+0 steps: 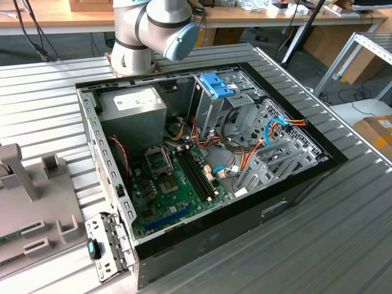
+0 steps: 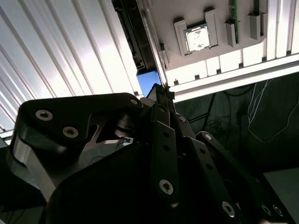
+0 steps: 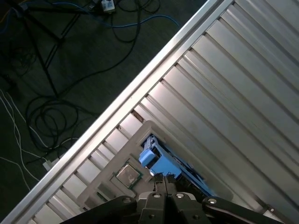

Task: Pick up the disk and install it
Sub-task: 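Pick up the disk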

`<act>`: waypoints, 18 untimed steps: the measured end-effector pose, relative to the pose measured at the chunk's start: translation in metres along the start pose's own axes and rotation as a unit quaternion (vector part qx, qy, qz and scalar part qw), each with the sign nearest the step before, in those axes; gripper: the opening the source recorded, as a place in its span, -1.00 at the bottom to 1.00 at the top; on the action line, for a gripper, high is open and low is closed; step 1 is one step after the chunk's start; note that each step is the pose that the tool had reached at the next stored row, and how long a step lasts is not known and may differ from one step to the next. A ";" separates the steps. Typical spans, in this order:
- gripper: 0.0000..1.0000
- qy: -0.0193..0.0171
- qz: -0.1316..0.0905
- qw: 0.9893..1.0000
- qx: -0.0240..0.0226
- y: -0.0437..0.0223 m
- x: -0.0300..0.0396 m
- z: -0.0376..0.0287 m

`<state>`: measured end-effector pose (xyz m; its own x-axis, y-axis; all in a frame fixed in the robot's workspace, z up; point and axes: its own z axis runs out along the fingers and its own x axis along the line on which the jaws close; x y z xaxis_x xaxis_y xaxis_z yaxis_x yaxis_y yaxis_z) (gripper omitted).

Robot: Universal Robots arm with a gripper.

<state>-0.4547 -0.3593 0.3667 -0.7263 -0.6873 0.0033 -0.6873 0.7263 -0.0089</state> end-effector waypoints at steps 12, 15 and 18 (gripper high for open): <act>-0.79 0.000 -0.040 0.999 0.000 0.0000 0.0000 0.0000; -0.79 -0.001 -0.071 0.997 0.000 0.0000 0.0000 0.0000; -0.79 -0.001 -0.098 0.995 0.000 0.0000 0.0000 0.0000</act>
<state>-0.4547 -0.3593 0.3667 -0.5783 -0.8158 0.0034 -0.8158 0.5783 -0.0090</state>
